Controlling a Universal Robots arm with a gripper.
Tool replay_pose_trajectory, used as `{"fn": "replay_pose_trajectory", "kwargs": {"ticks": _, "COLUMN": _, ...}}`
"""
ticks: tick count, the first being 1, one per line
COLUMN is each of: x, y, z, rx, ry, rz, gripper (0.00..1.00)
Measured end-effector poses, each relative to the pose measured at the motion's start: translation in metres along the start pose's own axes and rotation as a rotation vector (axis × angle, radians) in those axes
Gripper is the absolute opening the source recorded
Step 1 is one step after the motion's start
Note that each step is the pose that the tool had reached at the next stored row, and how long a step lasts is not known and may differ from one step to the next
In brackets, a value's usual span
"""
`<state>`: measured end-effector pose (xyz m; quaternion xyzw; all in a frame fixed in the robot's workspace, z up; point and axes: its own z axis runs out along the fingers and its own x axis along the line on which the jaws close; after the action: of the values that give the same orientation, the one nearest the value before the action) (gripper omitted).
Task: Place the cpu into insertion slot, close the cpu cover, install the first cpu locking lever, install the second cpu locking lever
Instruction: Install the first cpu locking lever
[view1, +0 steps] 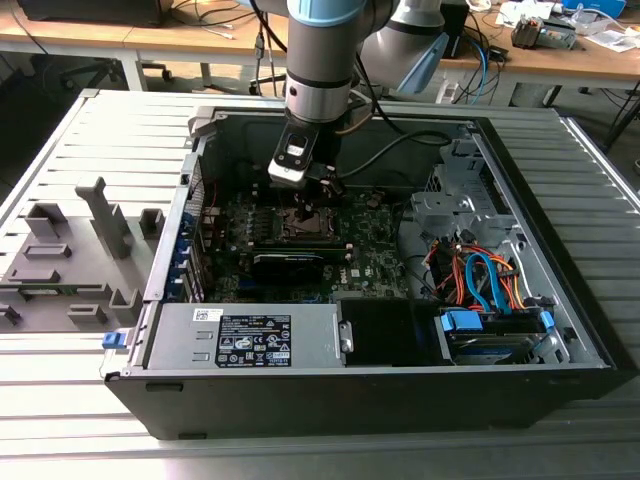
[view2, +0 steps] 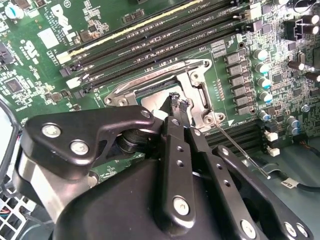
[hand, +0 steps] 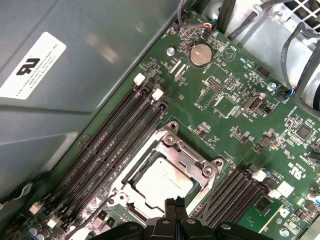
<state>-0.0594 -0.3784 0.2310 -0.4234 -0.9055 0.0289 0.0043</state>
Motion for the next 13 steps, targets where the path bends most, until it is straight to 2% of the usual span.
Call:
{"fn": "replay_pose_trajectory", "kwargs": {"ticks": 2, "x": 0.0, "y": 0.0, "z": 0.0, "rx": -0.0007, "ry": -0.0024, "rz": -0.042, "gripper": 0.11}}
{"fn": "replay_pose_trajectory", "kwargs": {"ticks": 13, "x": 0.0, "y": 0.0, "z": 0.0, "rx": -0.0014, "ry": -0.0047, "rz": -0.084, "gripper": 0.11}}
